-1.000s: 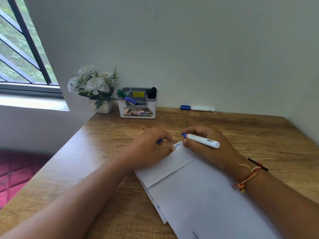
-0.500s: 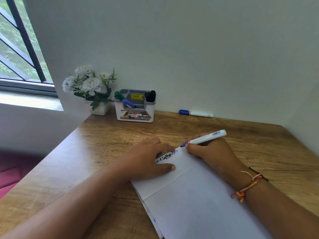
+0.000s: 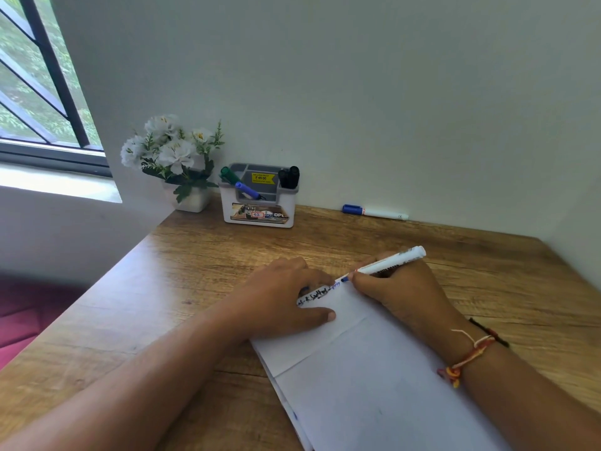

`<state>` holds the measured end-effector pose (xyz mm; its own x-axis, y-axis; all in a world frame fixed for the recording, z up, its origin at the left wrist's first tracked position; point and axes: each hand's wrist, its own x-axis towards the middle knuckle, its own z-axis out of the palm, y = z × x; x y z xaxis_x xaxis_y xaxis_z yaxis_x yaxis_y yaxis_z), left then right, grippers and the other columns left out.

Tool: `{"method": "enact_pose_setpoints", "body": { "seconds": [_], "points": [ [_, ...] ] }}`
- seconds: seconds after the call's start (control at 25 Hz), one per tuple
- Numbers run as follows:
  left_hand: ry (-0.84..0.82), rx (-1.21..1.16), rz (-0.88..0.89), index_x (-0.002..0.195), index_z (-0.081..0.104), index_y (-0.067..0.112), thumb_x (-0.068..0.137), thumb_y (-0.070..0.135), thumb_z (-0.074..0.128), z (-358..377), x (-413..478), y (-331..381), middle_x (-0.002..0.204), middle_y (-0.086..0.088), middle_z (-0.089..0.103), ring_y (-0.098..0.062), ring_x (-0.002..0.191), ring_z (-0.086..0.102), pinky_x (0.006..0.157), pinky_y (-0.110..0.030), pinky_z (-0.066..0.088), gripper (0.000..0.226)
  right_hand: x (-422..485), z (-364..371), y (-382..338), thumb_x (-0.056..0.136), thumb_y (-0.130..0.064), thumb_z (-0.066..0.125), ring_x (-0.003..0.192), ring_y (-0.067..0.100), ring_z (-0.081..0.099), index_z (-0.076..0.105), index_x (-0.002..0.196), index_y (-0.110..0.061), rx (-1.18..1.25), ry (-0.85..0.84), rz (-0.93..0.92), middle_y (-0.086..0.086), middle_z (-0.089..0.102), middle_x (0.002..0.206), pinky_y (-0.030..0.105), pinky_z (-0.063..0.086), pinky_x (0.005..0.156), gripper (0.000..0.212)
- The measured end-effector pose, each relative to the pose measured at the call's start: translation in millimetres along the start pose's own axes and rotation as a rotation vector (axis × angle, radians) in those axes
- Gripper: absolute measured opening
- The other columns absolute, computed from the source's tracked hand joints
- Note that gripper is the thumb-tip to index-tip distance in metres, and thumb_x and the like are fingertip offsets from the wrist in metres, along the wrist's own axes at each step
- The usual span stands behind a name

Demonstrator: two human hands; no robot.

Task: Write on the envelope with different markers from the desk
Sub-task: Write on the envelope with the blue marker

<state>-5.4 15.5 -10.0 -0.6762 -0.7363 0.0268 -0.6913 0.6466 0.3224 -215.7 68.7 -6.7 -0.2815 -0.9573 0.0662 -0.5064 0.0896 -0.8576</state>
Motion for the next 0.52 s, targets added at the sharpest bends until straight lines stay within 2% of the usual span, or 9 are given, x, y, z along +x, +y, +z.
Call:
{"method": "enact_pose_setpoints", "body": {
  "seconds": [0.28, 0.52],
  "points": [
    [-0.005, 0.003, 0.003, 0.145, 0.04, 0.049, 0.09, 0.066, 0.054, -0.7, 0.4, 0.6, 0.118, 0.011, 0.053, -0.009, 0.108, 0.044, 0.089, -0.031, 0.04, 0.06, -1.8, -2.4, -2.9, 0.081, -0.023, 0.079, 0.061, 0.0, 0.066, 0.08, 0.08, -0.022, -0.002, 0.012, -0.002, -0.006, 0.073, 0.069, 0.01, 0.044, 0.045, 0.002],
    [-0.005, 0.002, 0.009, 0.144, 0.04, 0.049, 0.09, 0.067, 0.053, 0.0, 0.0, 0.2, 0.118, 0.011, 0.054, -0.01, 0.109, 0.045, 0.089, -0.031, 0.041, 0.059, -0.1, -2.2, -4.5, 0.079, -0.02, 0.077, 0.054, -0.006, 0.062, 0.077, 0.073, -0.021, -0.066, 0.022, -0.018, -0.011, 0.068, 0.058, 0.009, 0.04, 0.041, 0.006]
  ]
}}
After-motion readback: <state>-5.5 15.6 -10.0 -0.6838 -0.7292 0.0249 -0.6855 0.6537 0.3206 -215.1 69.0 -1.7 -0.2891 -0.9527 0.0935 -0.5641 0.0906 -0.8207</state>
